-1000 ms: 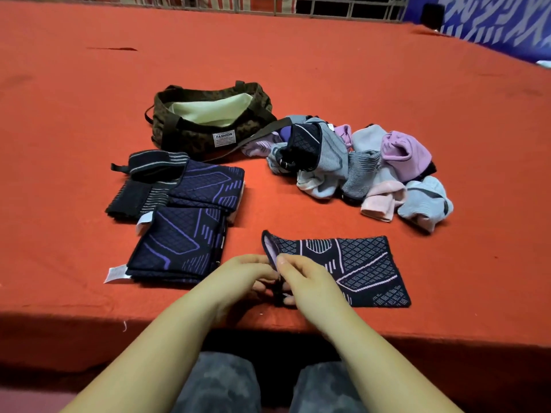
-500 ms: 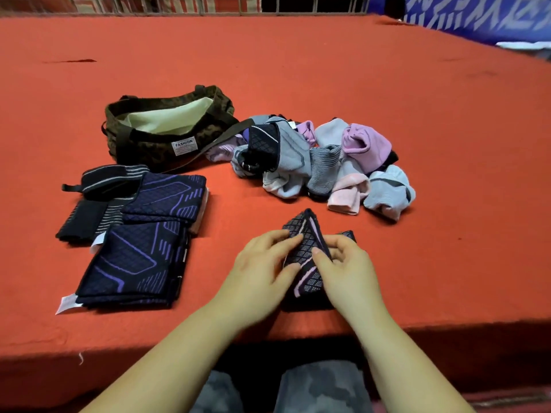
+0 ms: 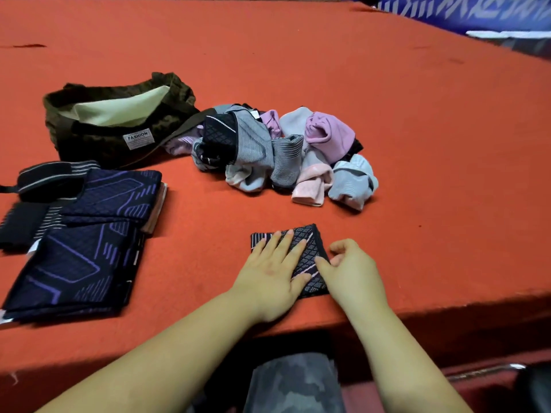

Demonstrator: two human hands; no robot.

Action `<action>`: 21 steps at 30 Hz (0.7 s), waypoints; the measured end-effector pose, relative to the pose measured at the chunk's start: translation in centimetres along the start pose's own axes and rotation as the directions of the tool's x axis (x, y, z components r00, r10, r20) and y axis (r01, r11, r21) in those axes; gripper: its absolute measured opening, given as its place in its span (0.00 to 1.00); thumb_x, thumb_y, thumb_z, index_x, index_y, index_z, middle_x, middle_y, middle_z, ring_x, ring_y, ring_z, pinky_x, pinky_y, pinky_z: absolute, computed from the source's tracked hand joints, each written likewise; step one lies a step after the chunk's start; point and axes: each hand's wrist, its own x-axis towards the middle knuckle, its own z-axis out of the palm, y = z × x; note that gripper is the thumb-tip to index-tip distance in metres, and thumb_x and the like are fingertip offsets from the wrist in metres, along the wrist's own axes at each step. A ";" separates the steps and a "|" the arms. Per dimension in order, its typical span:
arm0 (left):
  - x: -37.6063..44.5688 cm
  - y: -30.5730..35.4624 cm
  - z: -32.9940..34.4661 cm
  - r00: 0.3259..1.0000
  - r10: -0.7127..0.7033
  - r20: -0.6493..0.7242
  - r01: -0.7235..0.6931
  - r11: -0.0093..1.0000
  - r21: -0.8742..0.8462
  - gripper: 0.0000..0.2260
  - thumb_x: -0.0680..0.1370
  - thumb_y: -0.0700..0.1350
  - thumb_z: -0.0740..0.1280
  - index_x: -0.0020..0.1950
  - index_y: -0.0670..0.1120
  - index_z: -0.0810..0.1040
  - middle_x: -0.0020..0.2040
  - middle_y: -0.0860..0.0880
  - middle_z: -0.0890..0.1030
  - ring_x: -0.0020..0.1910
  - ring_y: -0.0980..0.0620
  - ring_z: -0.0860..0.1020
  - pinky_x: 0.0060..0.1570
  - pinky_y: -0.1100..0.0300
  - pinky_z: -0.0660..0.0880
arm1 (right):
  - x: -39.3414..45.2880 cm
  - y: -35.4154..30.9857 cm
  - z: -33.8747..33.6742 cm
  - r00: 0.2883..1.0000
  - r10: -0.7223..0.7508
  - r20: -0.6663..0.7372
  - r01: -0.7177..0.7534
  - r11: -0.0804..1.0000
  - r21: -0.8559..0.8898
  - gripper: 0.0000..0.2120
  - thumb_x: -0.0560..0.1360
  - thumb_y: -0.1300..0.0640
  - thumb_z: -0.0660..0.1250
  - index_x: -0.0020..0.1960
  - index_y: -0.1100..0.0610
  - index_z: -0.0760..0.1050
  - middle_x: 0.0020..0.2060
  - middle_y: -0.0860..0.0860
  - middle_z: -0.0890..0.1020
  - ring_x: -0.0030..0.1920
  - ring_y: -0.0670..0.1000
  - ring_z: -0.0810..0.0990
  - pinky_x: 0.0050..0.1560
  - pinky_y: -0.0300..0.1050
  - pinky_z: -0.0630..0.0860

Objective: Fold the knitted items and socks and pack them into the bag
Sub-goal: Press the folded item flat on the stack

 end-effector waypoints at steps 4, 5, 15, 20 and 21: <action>0.0 -0.3 0.1 1.000 0.017 -0.007 -0.017 0.999 -0.039 0.36 0.73 0.67 0.39 0.78 0.51 0.46 0.79 0.48 0.44 0.77 0.50 0.42 0.72 0.57 0.36 | 1.5 -0.9 -1.1 0.955 0.145 0.260 -0.213 0.944 0.254 0.18 0.70 0.57 0.73 0.58 0.60 0.76 0.46 0.54 0.83 0.43 0.50 0.82 0.41 0.37 0.77; -0.1 -0.4 0.2 0.999 0.015 -0.050 -0.020 0.994 -0.103 0.38 0.70 0.67 0.41 0.78 0.51 0.51 0.79 0.48 0.49 0.77 0.50 0.47 0.73 0.58 0.39 | 1.4 -1.4 -1.5 0.921 0.157 0.357 -0.292 0.885 0.364 0.14 0.71 0.60 0.71 0.56 0.61 0.77 0.40 0.54 0.83 0.32 0.46 0.80 0.29 0.34 0.73; -2.4 -0.7 -3.4 0.945 -0.315 0.093 0.133 0.109 -0.985 0.16 0.80 0.52 0.61 0.44 0.43 0.81 0.40 0.45 0.84 0.36 0.49 0.81 0.34 0.62 0.72 | -0.7 -4.5 -0.1 0.786 -0.119 0.607 -0.490 0.477 0.729 0.14 0.78 0.65 0.56 0.60 0.63 0.75 0.26 0.48 0.70 0.21 0.42 0.62 0.20 0.32 0.58; -4.4 -2.4 -4.8 0.922 -0.378 0.089 0.067 -0.071 -0.995 0.06 0.78 0.36 0.62 0.43 0.42 0.76 0.34 0.44 0.79 0.27 0.53 0.77 0.24 0.68 0.70 | -2.0 -7.0 -0.2 0.751 -0.212 0.625 -0.503 0.430 0.750 0.15 0.79 0.64 0.54 0.59 0.62 0.76 0.27 0.51 0.73 0.22 0.44 0.64 0.20 0.33 0.61; -4.9 -3.1 -4.9 0.921 -0.377 0.100 0.080 -0.069 -0.994 0.07 0.78 0.34 0.60 0.44 0.42 0.76 0.35 0.43 0.78 0.26 0.54 0.76 0.24 0.69 0.70 | -1.9 -7.2 0.1 0.769 -0.197 0.608 -0.485 0.440 0.756 0.15 0.79 0.64 0.54 0.59 0.62 0.76 0.27 0.51 0.72 0.21 0.43 0.64 0.19 0.33 0.60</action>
